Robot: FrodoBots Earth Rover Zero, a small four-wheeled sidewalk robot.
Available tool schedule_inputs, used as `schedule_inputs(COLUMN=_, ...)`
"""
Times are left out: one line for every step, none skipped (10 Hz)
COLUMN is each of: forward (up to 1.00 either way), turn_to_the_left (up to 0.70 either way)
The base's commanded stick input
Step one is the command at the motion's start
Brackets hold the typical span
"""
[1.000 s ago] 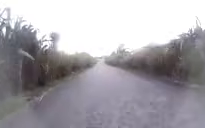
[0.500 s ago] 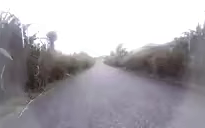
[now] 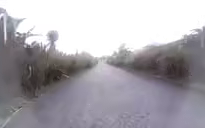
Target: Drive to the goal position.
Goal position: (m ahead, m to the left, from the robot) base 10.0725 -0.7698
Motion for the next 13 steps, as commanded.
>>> schedule_inputs(forward=0.85, turn_to_the_left=0.0)
schedule_inputs(forward=0.85, turn_to_the_left=0.0)
schedule_inputs(forward=0.85, turn_to_the_left=0.0)
schedule_inputs(forward=0.85, turn_to_the_left=0.0)
schedule_inputs(forward=0.85, turn_to_the_left=0.0)
schedule_inputs(forward=0.85, turn_to_the_left=-0.34)
schedule_inputs(forward=0.85, turn_to_the_left=-0.34)
schedule_inputs(forward=0.85, turn_to_the_left=-0.34)
schedule_inputs(forward=0.85, turn_to_the_left=-0.34)
schedule_inputs(forward=0.85, turn_to_the_left=-0.34)
schedule_inputs(forward=0.85, turn_to_the_left=-0.34)
schedule_inputs(forward=0.85, turn_to_the_left=-0.3)
schedule_inputs(forward=0.85, turn_to_the_left=-0.19)
